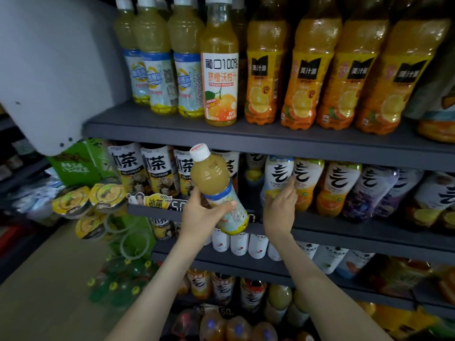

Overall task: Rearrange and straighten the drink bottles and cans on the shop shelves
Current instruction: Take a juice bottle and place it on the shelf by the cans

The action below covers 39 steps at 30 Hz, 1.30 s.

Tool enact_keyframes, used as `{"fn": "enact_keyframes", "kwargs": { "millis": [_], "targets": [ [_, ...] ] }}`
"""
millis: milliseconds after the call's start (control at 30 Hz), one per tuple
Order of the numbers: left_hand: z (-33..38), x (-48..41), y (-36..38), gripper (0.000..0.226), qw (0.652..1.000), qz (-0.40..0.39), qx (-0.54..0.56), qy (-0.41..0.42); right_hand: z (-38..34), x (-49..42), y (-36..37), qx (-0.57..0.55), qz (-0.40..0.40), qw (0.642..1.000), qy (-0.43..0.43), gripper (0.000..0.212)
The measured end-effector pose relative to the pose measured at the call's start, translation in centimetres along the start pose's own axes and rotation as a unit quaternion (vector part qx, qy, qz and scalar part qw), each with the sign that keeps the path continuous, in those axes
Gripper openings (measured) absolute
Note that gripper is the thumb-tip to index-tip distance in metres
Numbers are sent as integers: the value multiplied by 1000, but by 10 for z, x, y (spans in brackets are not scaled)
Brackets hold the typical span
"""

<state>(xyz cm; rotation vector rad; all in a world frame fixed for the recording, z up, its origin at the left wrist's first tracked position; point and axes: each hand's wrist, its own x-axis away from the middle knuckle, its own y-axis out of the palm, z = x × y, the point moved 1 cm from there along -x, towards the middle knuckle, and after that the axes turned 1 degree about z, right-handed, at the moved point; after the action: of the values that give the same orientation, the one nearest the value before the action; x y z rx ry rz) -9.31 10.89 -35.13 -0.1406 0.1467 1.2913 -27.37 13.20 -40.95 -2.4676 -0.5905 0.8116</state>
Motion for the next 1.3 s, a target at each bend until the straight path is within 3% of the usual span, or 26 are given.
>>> {"fn": "enact_keyframes", "kwargs": {
  "millis": [233,333,433,600,900,1133,1300],
  "targets": [
    [59,16,-34,49,997,-6,-79,-12,-49,22,-55,-93,7,994,-56,70],
    [99,17,-44,51,996,-2,-90,-11,-106,26,-91,-231,-103,967,-27,56],
    [131,18,-58,46,994,2,-106,13,-171,35,-117,-310,-230,918,-87,40],
    [166,0,-93,49,988,12,-132,77,-246,28,-106,-341,-293,884,-128,51],
    [186,-79,-158,59,971,87,-171,143,-328,2,-58,-356,-252,888,-147,52],
    [177,-126,-175,45,978,105,-152,97,-305,-13,-47,-243,-146,954,-99,41],
    [178,-153,-176,44,980,85,-165,78,-297,-17,-38,-213,-124,966,-72,42]
  ]
}}
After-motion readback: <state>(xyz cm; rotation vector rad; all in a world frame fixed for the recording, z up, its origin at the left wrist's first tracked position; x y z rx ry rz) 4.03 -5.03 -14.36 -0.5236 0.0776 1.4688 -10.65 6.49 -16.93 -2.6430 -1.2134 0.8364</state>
